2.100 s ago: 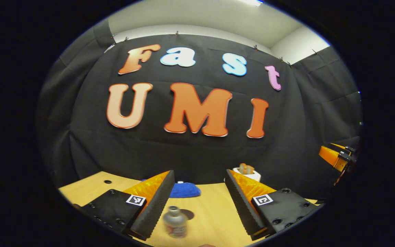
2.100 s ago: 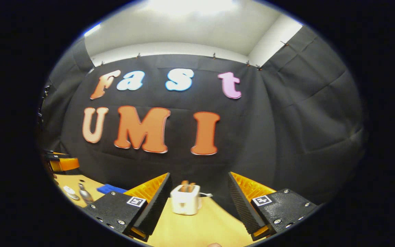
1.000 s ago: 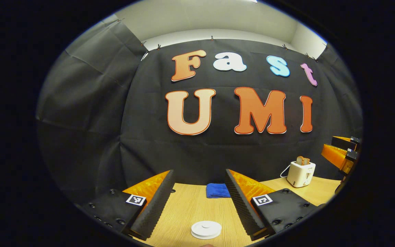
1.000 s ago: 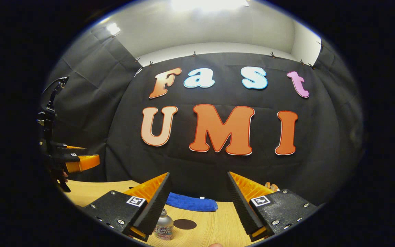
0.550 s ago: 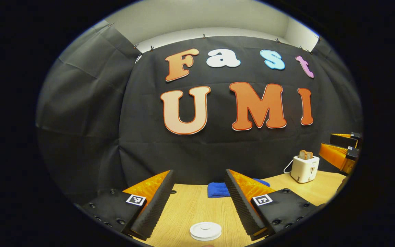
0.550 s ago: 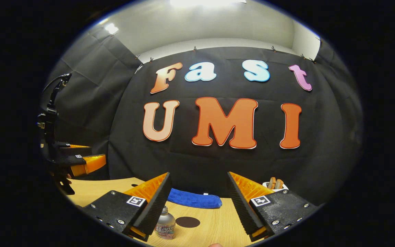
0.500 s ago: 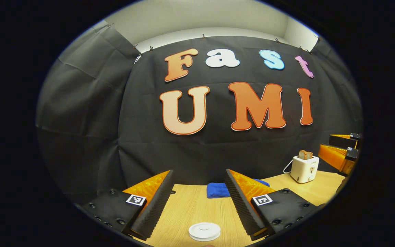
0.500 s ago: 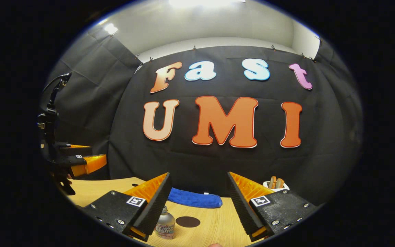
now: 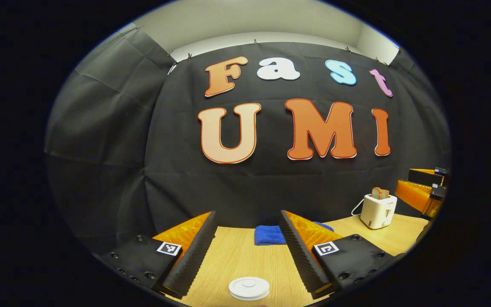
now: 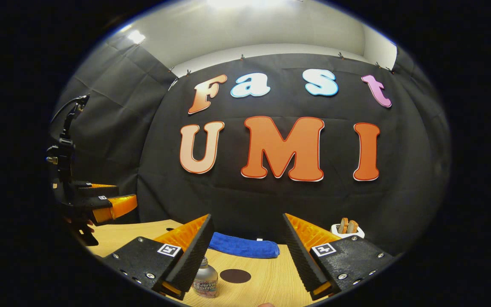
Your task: Open the teacup lid with one hand, grasp the water bottle and pour water into the teacup with the other hand; after pouring, place the water bottle on the coaster and then close the teacup lid.
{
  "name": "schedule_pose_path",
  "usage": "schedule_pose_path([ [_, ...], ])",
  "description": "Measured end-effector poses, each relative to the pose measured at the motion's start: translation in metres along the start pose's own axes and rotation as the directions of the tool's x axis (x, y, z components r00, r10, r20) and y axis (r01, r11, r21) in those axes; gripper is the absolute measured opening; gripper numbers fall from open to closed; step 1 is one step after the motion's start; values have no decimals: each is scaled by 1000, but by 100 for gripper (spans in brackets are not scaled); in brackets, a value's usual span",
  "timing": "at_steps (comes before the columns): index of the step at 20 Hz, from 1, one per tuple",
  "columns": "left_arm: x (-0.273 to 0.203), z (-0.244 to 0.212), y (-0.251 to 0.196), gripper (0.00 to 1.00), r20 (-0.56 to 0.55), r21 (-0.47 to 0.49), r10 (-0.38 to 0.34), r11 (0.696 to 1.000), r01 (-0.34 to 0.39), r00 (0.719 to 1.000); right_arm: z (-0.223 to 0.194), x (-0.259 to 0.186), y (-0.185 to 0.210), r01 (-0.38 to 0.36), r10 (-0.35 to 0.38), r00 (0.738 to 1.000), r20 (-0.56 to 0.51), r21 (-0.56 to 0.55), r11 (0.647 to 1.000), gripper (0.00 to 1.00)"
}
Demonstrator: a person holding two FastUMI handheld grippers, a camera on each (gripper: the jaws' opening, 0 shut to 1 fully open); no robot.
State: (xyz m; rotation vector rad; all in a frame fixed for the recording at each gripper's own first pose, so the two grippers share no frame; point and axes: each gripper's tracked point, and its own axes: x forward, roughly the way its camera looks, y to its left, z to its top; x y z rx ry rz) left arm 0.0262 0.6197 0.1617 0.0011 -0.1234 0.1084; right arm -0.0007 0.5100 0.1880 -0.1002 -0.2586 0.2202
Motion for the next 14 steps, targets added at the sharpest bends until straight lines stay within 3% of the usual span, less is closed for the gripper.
schedule_pose_path([
  [5, 2, -40, 6, 98, -95, 21, 1, 1000, 1, 995, -34, 0, 8, -23, 22, 997, -79, -10, 1000, 95],
  [6, 2, -47, 7, 94, -112, 26, -1, 1000, 4, 994, -38, 0, 10, -28, 28, 996, -88, -9, 1000, 96],
  [8, 1, -60, 10, 98, -139, 38, 3, 999, 2, 990, -44, -3, 16, -46, 46, 994, -99, 2, 999, 96],
  [14, 1, -71, 10, 98, -155, 34, 3, 999, 2, 988, -51, -7, 23, -69, 71, 991, -110, 23, 997, 96],
])
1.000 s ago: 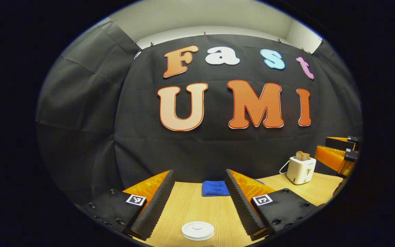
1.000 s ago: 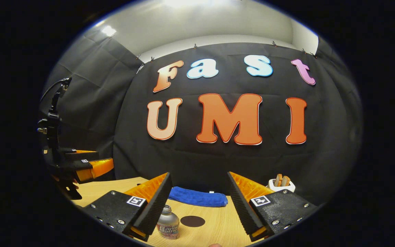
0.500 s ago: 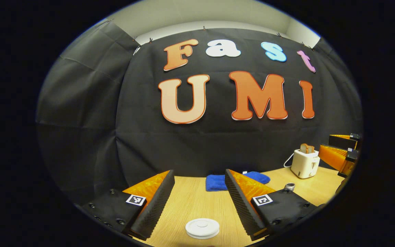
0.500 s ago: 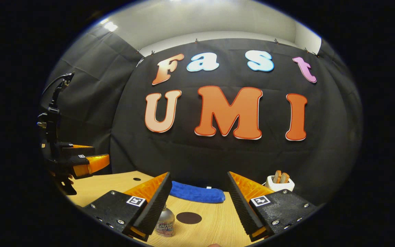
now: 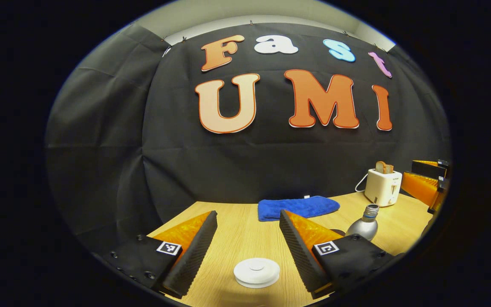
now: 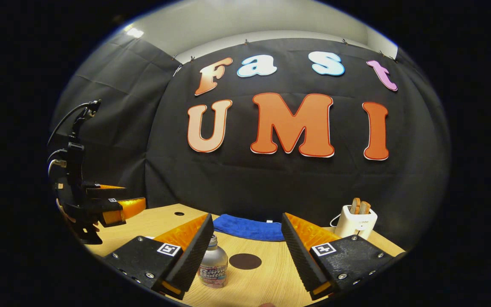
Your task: Open the teacup lid with one hand, grasp the water bottle and pour water into the teacup with the other hand; after pouring, place the water bottle on the coaster and then close the teacup lid.
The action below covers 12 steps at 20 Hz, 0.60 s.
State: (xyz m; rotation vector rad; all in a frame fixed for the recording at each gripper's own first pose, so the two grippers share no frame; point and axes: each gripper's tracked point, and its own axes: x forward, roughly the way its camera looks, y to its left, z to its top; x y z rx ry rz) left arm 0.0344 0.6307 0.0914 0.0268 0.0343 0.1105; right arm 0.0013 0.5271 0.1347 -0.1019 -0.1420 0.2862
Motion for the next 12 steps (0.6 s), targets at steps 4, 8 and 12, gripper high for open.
schedule_pose_path([
  [4, 4, -16, 1, 98, -34, -6, -9, 1000, 9, 999, -6, 0, 6, -15, 15, 1000, -10, -5, 1000, 96],
  [8, 9, -39, 1, 98, -85, 11, -10, 1000, 11, 996, -20, 1, 9, -23, 23, 999, -44, 6, 1000, 96],
  [12, 13, -55, 0, 98, -119, 23, -15, 1000, 18, 993, -33, 2, 12, -29, 31, 997, -75, 23, 999, 96],
])
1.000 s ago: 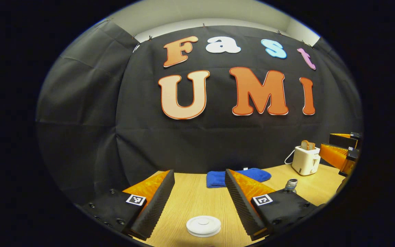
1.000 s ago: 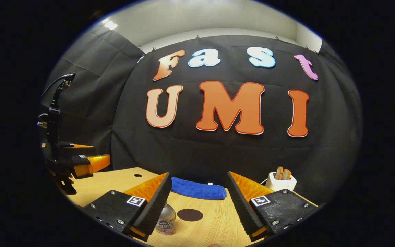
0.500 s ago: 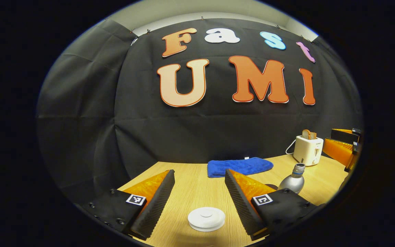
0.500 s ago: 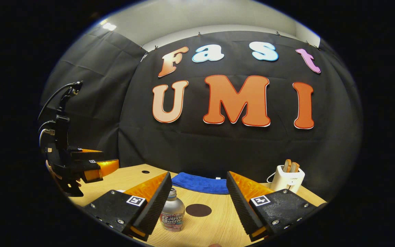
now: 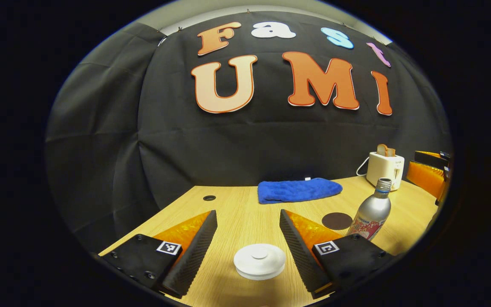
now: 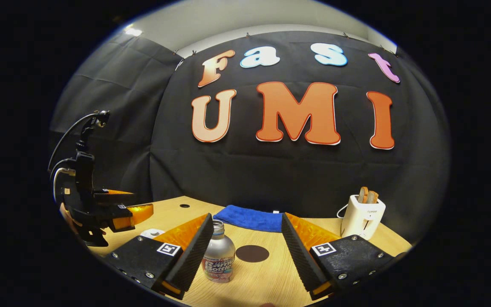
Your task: Open the teacup lid with one hand, grasp the water bottle and pour water into the teacup with the other hand; after pouring, place the water bottle on the coaster and then close the teacup lid.
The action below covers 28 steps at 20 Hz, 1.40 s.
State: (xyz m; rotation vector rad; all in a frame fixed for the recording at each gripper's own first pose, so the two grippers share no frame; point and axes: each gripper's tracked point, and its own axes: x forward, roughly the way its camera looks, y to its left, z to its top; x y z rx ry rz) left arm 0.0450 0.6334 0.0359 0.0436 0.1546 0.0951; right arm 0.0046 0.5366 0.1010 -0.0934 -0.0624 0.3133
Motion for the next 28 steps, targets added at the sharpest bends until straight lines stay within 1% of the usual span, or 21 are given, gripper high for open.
schedule_pose_path([
  [4, 8, -23, -5, 98, -51, 15, -19, 1000, 20, 999, -16, 1, 4, -12, 13, 999, -30, 3, 1000, 96],
  [5, 11, -30, -7, 94, -68, 19, -22, 1000, 24, 997, -19, 2, 6, -16, 16, 999, -37, 2, 1000, 96],
  [6, 13, -37, -6, 98, -87, 23, -25, 999, 27, 996, -24, 1, 9, -24, 24, 999, -45, 1, 1000, 96],
  [9, 22, -56, -11, 98, -138, 18, -38, 999, 41, 990, -38, 2, 17, -50, 49, 996, -78, -7, 999, 96],
  [10, 25, -61, -11, 94, -155, 16, -42, 999, 45, 987, -43, 3, 21, -58, 57, 994, -90, -11, 998, 96],
  [11, 27, -67, -10, 99, -171, 19, -43, 999, 46, 984, -48, 3, 23, -64, 62, 993, -103, -12, 998, 96],
  [12, 28, -71, -11, 94, -187, 21, -46, 998, 51, 981, -53, 4, 26, -70, 68, 991, -116, -12, 997, 96],
  [13, 31, -77, -11, 99, -199, 24, -46, 998, 52, 979, -58, 4, 28, -74, 72, 989, -131, -7, 997, 96],
  [17, 40, -92, -11, 98, -235, 32, -50, 998, 59, 971, -75, 8, 35, -95, 93, 980, -175, -2, 996, 96],
  [18, 41, -94, -12, 96, -239, 33, -51, 998, 61, 970, -77, 9, 37, -99, 97, 979, -180, -3, 995, 96],
  [19, 42, -93, -12, 91, -238, 35, -51, 998, 61, 970, -80, 10, 39, -104, 102, 977, -186, -2, 995, 96],
  [21, 44, -92, -13, 88, -237, 42, -53, 997, 65, 970, -86, 13, 41, -111, 110, 973, -202, 7, 994, 96],
  [23, 45, -93, -13, 82, -240, 46, -53, 997, 66, 969, -92, 14, 43, -117, 117, 969, -218, 14, 993, 96],
  [24, 47, -93, -13, 80, -233, 46, -55, 997, 68, 971, -94, 14, 44, -120, 120, 967, -224, 14, 993, 96],
  [25, 46, -91, -15, 74, -228, 46, -57, 997, 69, 972, -95, 14, 43, -120, 119, 966, -228, 12, 993, 96],
  [26, 46, -91, -14, 71, -225, 48, -56, 997, 68, 973, -97, 15, 44, -122, 121, 965, -231, 8, 992, 96],
  [28, 48, -88, -14, 61, -215, 50, -53, 997, 65, 975, -100, 16, 44, -124, 121, 964, -235, 2, 992, 96],
])
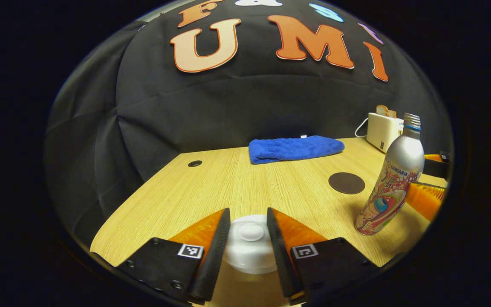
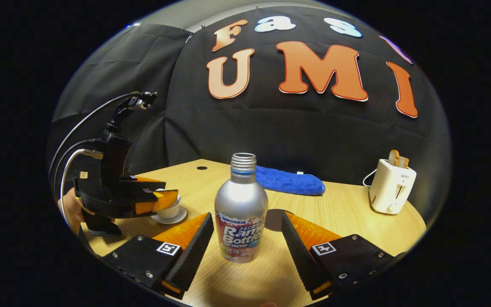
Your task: Open the teacup lid with one hand, grasp the water bottle and pour water into the teacup with the other hand; after pouring, place the water bottle on the coaster and then close the teacup lid.
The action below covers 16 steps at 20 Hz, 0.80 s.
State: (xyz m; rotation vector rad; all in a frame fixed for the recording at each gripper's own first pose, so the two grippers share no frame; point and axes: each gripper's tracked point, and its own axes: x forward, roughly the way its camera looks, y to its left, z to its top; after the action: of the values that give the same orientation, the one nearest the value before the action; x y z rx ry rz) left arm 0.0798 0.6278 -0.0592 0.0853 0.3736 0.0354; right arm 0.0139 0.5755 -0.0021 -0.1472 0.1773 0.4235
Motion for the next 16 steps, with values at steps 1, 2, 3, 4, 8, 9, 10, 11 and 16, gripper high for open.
schedule_pose_path([
  [1, 1, 2, 1, 53, 3, -3, 7, 1000, -7, 1000, -2, 1, 1, -3, 3, 1000, -6, 0, 1000, 96],
  [2, 2, 0, 1, 44, 2, 0, 9, 1000, -9, 1000, -4, 2, 1, -4, 5, 1000, -12, 1, 1000, 96],
  [3, 2, 0, 1, 41, 2, 0, 7, 1000, -7, 1000, -6, 3, 2, -6, 6, 1000, -18, 2, 1000, 96],
  [4, 2, 1, 0, 41, 6, -3, 3, 1000, -3, 1000, -8, 4, 1, -7, 7, 1000, -24, 3, 1000, 96],
  [8, 2, 3, 2, 31, 26, -22, 6, 1000, -5, 1000, -15, 9, 2, -11, 11, 999, -48, 9, 1000, 96],
  [9, 0, 5, 1, 31, 33, -25, 1, 1000, -1, 999, -17, 11, 2, -13, 14, 998, -56, 13, 1000, 96],
  [10, -1, 8, 0, 31, 46, -29, -1, 1000, 2, 999, -20, 13, 3, -16, 17, 997, -69, 17, 1000, 96],
  [11, -2, 12, 1, 29, 60, -32, 1, 999, 1, 998, -24, 16, 4, -16, 18, 996, -84, 19, 1000, 96],
  [16, -12, 26, 8, 31, 110, -48, 16, 999, -11, 994, -34, 22, 11, -33, 35, 989, -142, 17, 999, 95],
])
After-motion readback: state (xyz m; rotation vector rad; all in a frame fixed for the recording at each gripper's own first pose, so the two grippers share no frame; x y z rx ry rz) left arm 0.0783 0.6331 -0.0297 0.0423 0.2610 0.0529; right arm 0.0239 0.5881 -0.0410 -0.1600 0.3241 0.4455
